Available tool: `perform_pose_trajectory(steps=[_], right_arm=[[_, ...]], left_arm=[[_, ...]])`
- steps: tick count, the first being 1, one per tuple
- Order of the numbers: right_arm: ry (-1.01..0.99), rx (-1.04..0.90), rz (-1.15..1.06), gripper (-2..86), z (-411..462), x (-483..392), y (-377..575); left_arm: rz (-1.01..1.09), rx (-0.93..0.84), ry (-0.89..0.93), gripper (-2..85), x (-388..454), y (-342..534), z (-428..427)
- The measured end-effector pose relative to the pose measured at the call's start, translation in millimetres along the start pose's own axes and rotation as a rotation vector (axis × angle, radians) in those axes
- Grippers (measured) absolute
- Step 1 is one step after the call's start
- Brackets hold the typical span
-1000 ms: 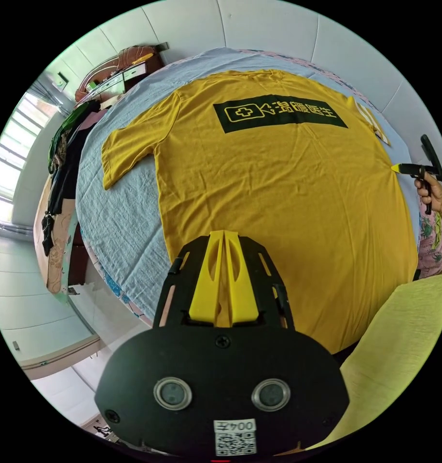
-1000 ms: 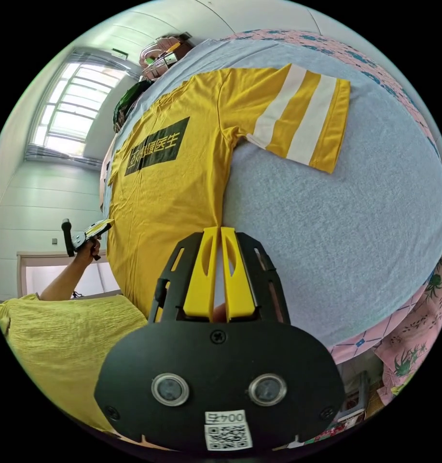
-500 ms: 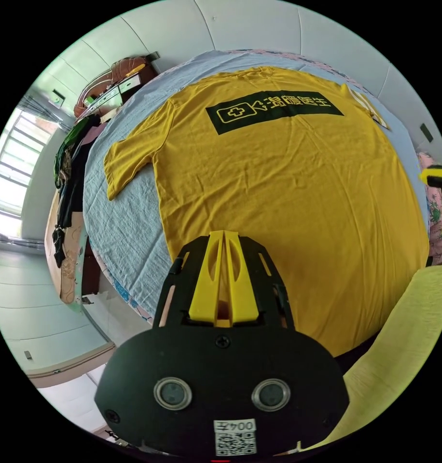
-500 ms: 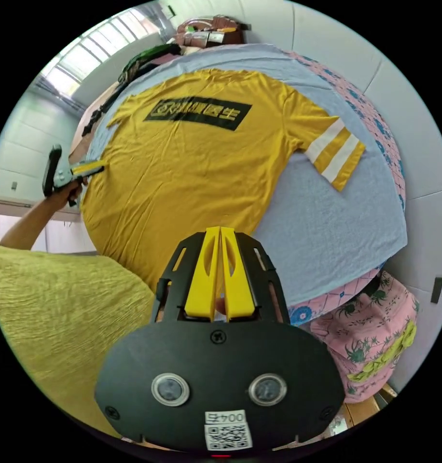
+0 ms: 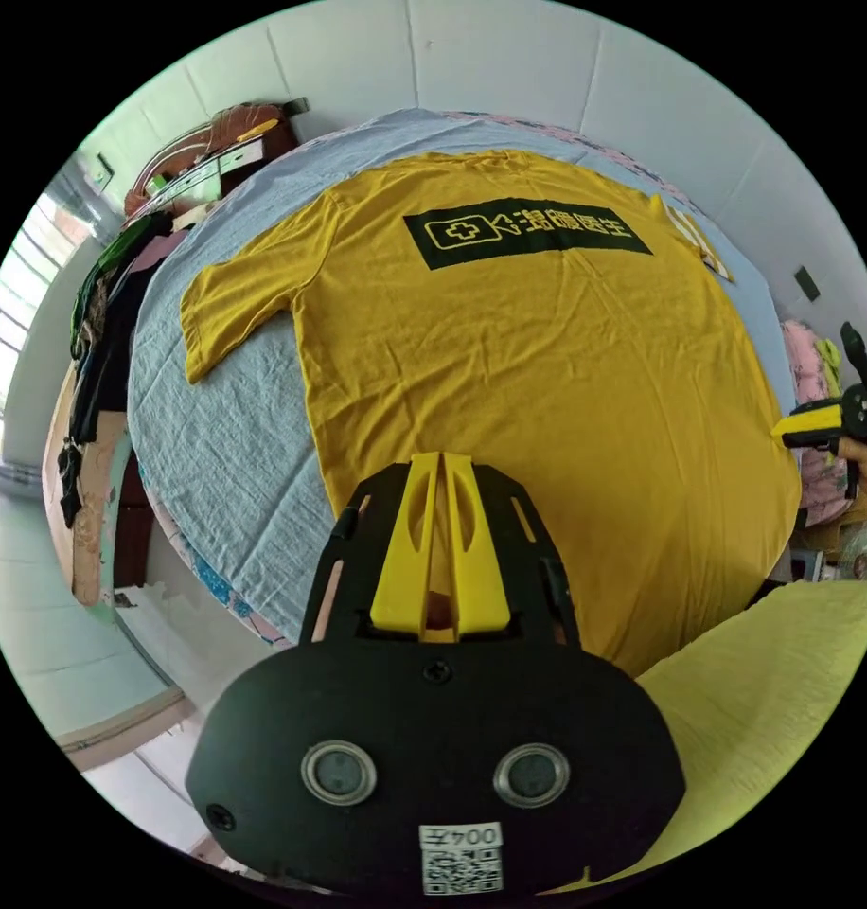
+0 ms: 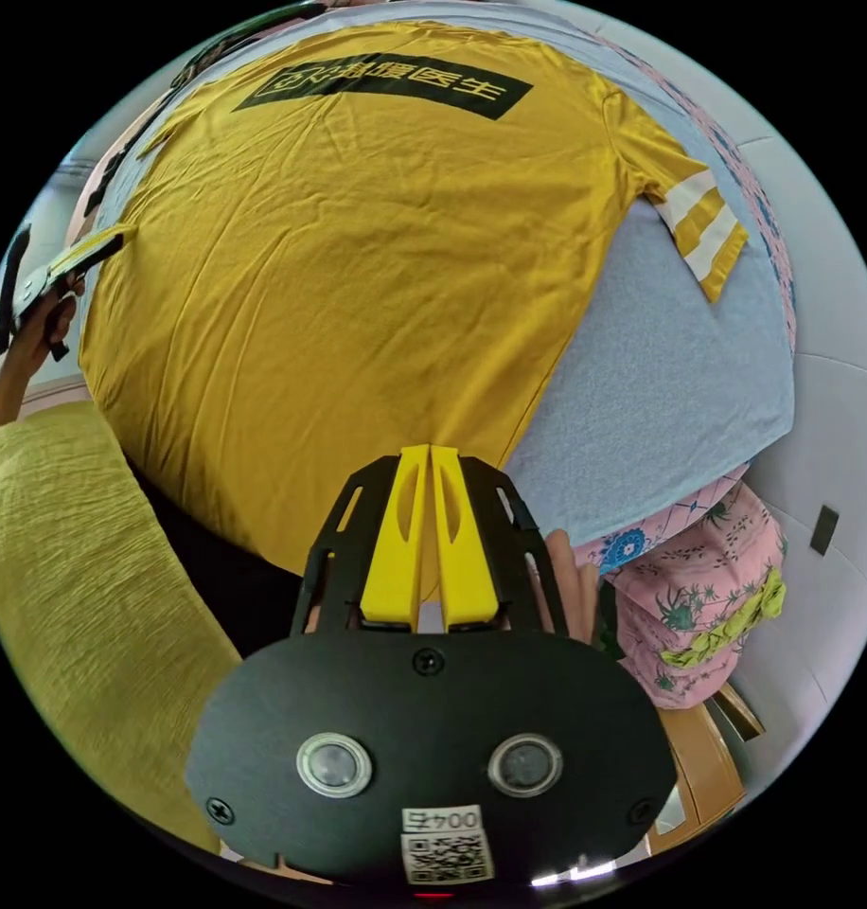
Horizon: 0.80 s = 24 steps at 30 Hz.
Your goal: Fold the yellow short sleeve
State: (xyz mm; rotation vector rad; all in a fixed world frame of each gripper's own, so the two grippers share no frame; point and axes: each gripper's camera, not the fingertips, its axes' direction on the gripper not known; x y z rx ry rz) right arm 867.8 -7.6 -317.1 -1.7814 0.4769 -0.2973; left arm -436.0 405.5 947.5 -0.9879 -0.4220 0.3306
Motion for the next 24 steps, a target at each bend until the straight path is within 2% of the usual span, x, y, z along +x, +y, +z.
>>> perform_pose_trajectory(steps=[2, 7, 11, 19, 24], right_arm=[[-0.048, -0.009, 0.023, -0.8, -0.5, -2.7, -0.1], [-0.12, -0.013, 0.075, -0.3, -1.0, -8.0, 2.6], [-0.077, -0.025, 0.074, 0.1, -2.1, -21.0, 4.5], [-0.084, -0.062, 0.091, 0.2, -3.7, -24.2, 9.4], [-0.089, -0.075, 0.097, 0.4, -4.8, -20.4, 15.5]], left_arm=[[-0.073, 0.023, 0.088, 8.0, -35.8, 4.2, 4.0], [-0.304, 0.092, 0.265, 7.3, -140.9, -2.7, 17.3], [-0.447, 0.073, 0.447, 7.0, -221.6, -26.0, 49.1], [-0.412, -0.017, 0.457, 7.6, -271.4, -58.9, 94.8], [-0.365, -0.01, 0.387, 5.2, -283.1, -59.5, 103.1]])
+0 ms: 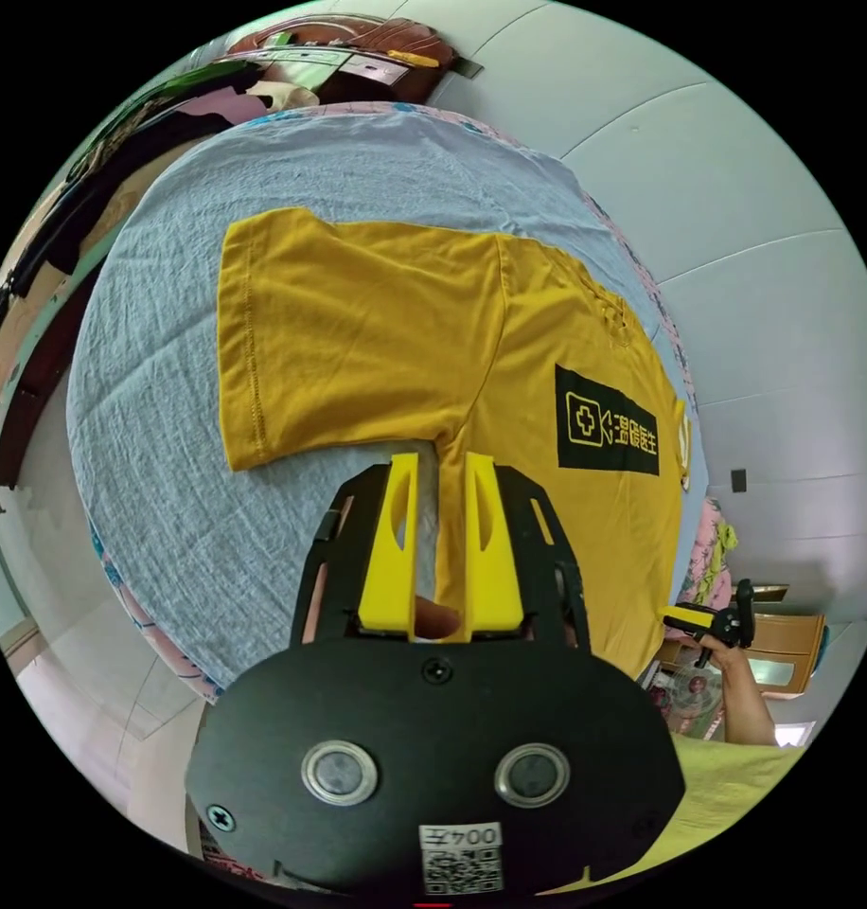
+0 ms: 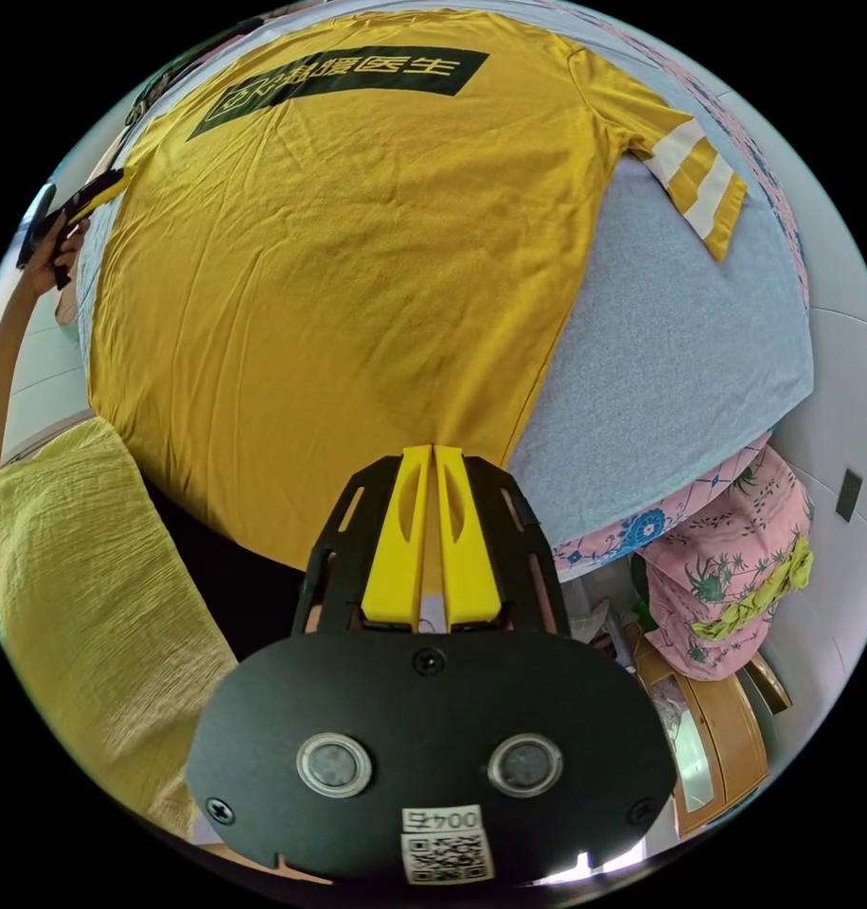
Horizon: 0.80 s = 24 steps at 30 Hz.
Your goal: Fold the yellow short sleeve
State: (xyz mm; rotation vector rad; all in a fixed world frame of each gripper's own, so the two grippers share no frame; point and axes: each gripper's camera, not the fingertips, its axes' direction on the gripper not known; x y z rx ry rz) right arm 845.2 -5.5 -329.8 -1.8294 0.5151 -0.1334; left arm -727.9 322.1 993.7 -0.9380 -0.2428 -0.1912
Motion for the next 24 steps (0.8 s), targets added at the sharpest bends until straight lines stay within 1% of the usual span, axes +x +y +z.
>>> perform_pose_trajectory(steps=[2, 6, 7, 12, 15, 18, 20, 21, 23, 24], right_arm=[[0.002, -0.004, 0.0, 0.5, -0.7, 3.1, 3.5], [-0.025, -0.008, 0.025, 0.7, -2.2, 13.0, 9.2], [-0.038, -0.006, 0.041, 0.7, -2.8, 17.2, 11.5], [-0.055, 0.018, 0.085, 1.3, -5.4, 31.8, 23.3], [-0.077, 0.05, 0.123, 1.7, -7.3, 43.3, 33.0], [-0.14, 0.113, 0.199, 3.1, -9.0, 59.2, 46.9], [-0.28, 0.178, 0.236, 9.4, -13.0, 72.8, 59.1], [-0.31, 0.204, 0.25, 9.8, -15.4, 76.3, 62.4], [-0.298, 0.375, 0.307, 10.0, -32.7, 90.1, 76.1], [-0.282, 0.411, 0.316, 10.0, -37.4, 93.9, 78.3]], left_arm=[[0.031, -0.003, -0.041, 2.7, -5.8, -1.4, 1.7], [0.033, 0.022, -0.093, 1.0, -17.4, -4.4, 0.8], [0.029, 0.03, -0.138, 0.7, -20.4, -5.4, 1.2], [0.05, 0.033, -0.141, 0.4, -26.0, -9.4, 5.6], [0.027, 0.06, -0.127, 0.4, -31.6, -7.0, 3.7], [0.043, 0.133, -0.132, 0.6, -28.4, -0.8, -5.0], [0.127, 0.188, -0.113, 0.8, -14.7, 5.0, -9.0], [0.156, 0.199, -0.111, 0.8, -10.1, 6.5, -8.9], [0.293, 0.228, -0.128, 1.1, 11.6, 12.3, -3.2], [0.324, 0.227, -0.137, 1.2, 16.8, 13.1, -0.4]])
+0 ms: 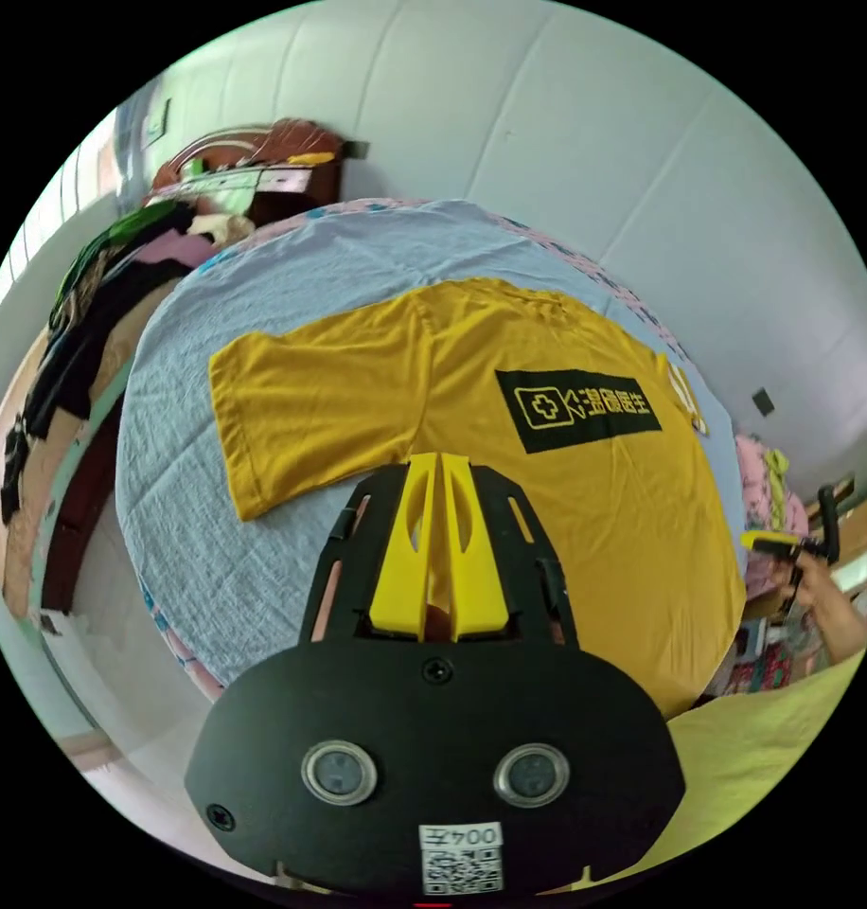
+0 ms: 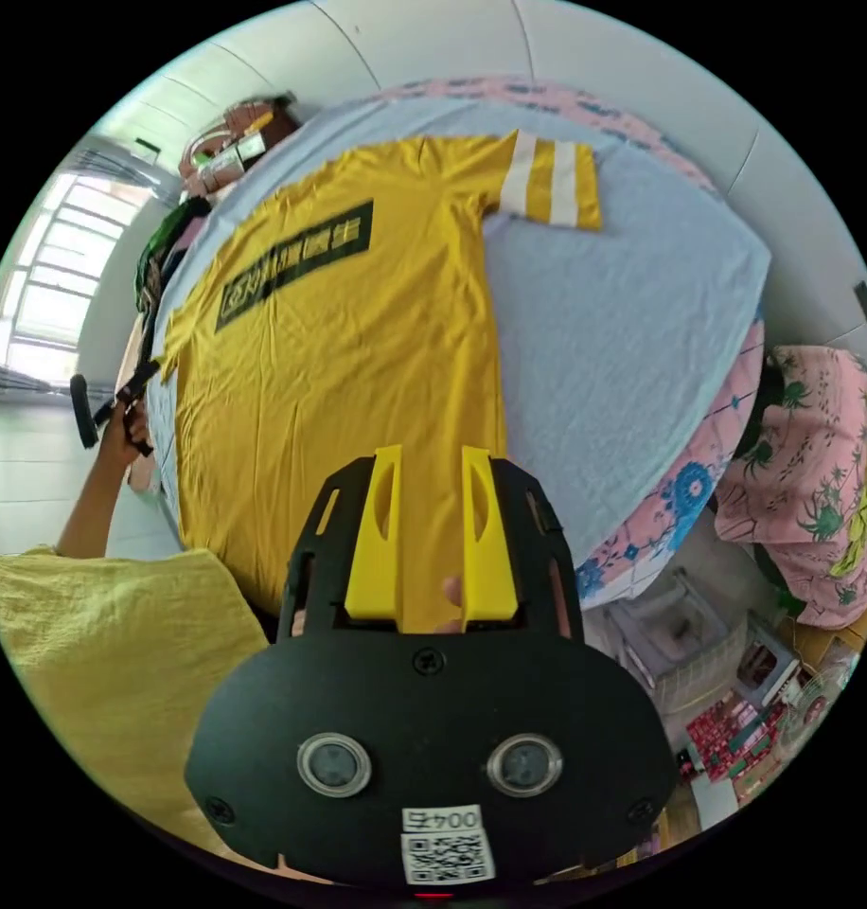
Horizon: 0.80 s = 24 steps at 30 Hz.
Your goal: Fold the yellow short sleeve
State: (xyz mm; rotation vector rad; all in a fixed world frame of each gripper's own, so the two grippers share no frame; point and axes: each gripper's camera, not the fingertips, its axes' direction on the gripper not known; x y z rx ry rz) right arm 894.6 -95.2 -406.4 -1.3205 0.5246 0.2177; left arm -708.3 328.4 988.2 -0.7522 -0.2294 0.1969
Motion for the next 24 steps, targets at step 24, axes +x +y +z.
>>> perform_pose_trajectory(steps=[24], right_arm=[[-0.188, -0.016, -0.036, 4.2, -52.9, 93.6, -192.7]], left_arm=[[-0.129, -0.177, -0.08, 1.3, 48.3, -54.2, 49.8]])
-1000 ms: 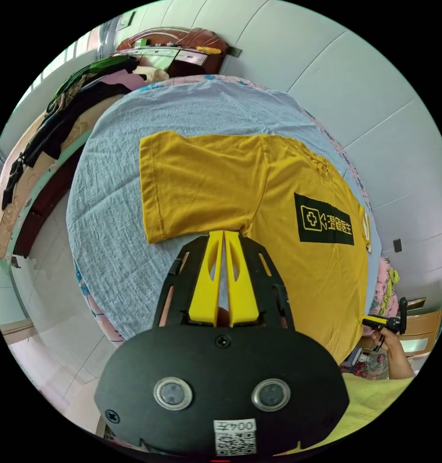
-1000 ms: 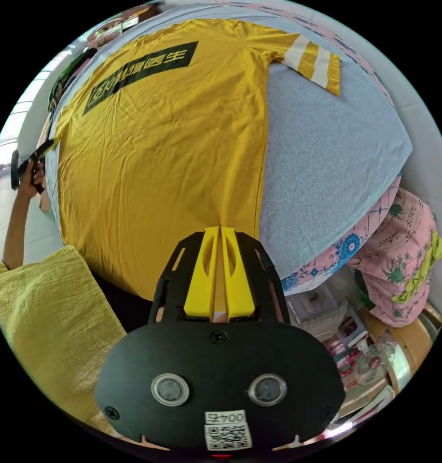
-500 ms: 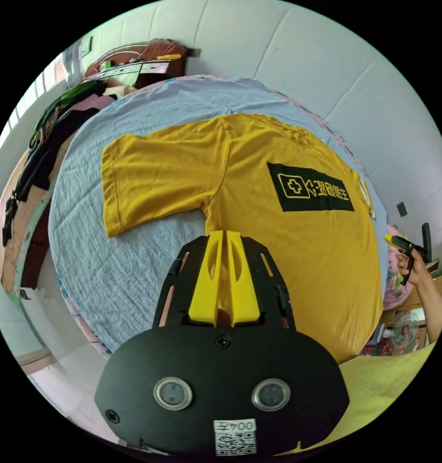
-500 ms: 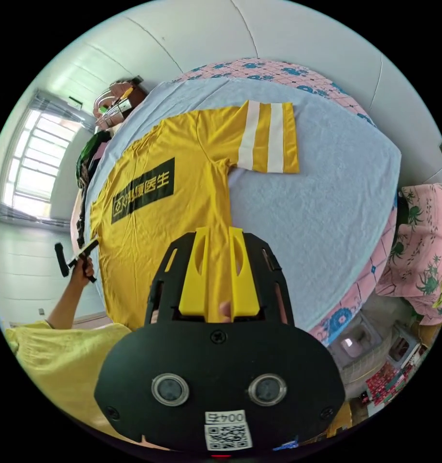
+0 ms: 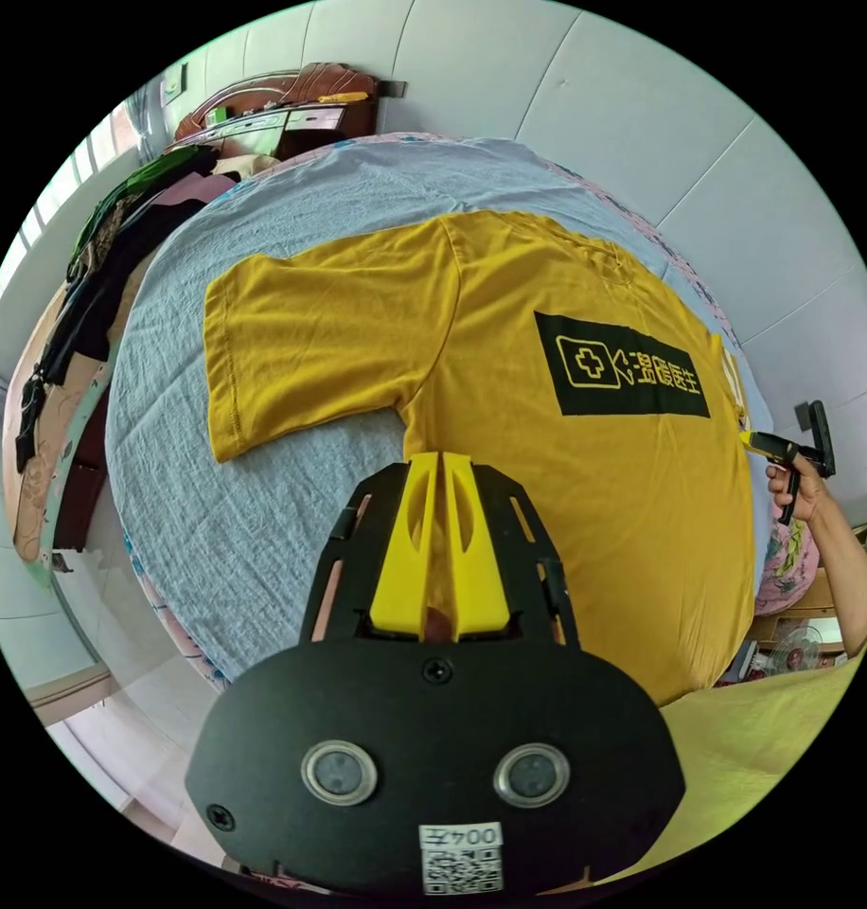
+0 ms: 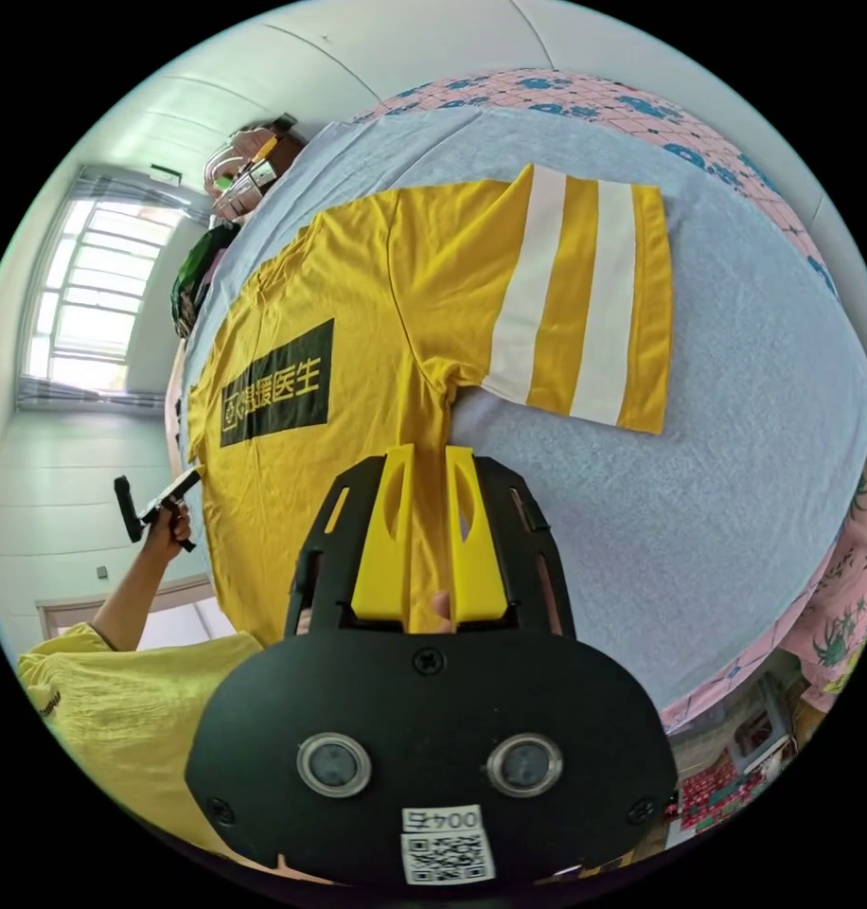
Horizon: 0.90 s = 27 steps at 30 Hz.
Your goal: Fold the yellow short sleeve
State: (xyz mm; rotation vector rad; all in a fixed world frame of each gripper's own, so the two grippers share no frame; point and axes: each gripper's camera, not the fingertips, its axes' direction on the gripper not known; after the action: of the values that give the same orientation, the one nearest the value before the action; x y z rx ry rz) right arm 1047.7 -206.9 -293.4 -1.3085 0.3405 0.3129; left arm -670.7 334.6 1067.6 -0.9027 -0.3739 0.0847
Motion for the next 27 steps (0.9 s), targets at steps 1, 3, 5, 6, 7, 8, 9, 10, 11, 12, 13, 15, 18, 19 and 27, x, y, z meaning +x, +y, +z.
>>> perform_pose_trajectory(steps=[1, 3, 5, 6, 7, 8, 9, 10, 11, 12, 13, 15, 18, 19, 27], right_arm=[[0.043, -0.001, -0.02, 2.7, -3.5, -2.7, -5.5], [0.073, -0.01, -0.048, 0.8, -8.6, -5.8, -14.1], [0.082, -0.023, -0.067, -0.1, -16.5, -7.8, -26.6], [0.096, -0.025, -0.076, -0.3, -18.8, -8.7, -29.7], [0.17, -0.017, -0.093, -0.4, -24.6, -10.9, -36.0], [0.227, -0.008, -0.109, -0.4, -30.9, -12.2, -42.2], [0.232, -0.009, -0.107, -0.4, -33.3, -11.9, -45.5], [0.231, -0.016, -0.098, -0.4, -35.5, -11.1, -51.9], [0.225, -0.001, -0.102, -0.2, -39.2, -12.5, -57.6], [0.224, 0.001, -0.097, 0.0, -40.9, -13.5, -60.6], [0.23, 0.006, -0.088, 0.4, -44.0, -16.4, -66.3], [0.228, 0.014, -0.08, 1.7, -48.6, -22.0, -75.0], [0.199, 0.0, -0.067, 5.0, -56.1, -31.9, -89.6], [0.194, 0.004, -0.073, 6.0, -60.5, -37.1, -94.0], [0.186, 0.1, -0.088, 2.8, -84.9, -77.0, -104.4]], left_arm=[[0.002, -0.002, -0.004, 1.3, 4.5, -4.2, 0.1], [0.01, -0.007, -0.008, 1.3, 11.1, -10.7, 0.3], [0.029, -0.014, -0.014, 1.3, 20.4, -20.0, 0.7], [0.036, -0.017, -0.016, 1.4, 22.8, -22.6, 0.9], [0.056, -0.023, -0.023, 1.4, 27.7, -27.6, 1.1], [0.073, -0.027, -0.03, 1.4, 32.9, -32.8, 1.4], [0.079, -0.029, -0.032, 1.4, 35.4, -35.3, 1.5], [0.087, -0.028, -0.036, 1.3, 40.2, -40.0, 1.9], [0.087, -0.025, -0.034, 1.3, 44.3, -44.4, 2.2], [0.084, -0.024, -0.031, 1.3, 46.0, -46.4, 2.4], [0.076, -0.02, -0.025, 1.3, 49.7, -50.7, 2.8], [0.061, -0.014, -0.017, 1.2, 55.7, -57.5, 3.4], [0.041, -0.015, -0.001, 1.1, 65.8, -70.9, 4.5], [0.046, -0.018, 0.003, 1.0, 69.9, -76.7, 4.9], [0.133, 0.038, -0.067, 0.7, 108.8, -106.9, -7.5]])
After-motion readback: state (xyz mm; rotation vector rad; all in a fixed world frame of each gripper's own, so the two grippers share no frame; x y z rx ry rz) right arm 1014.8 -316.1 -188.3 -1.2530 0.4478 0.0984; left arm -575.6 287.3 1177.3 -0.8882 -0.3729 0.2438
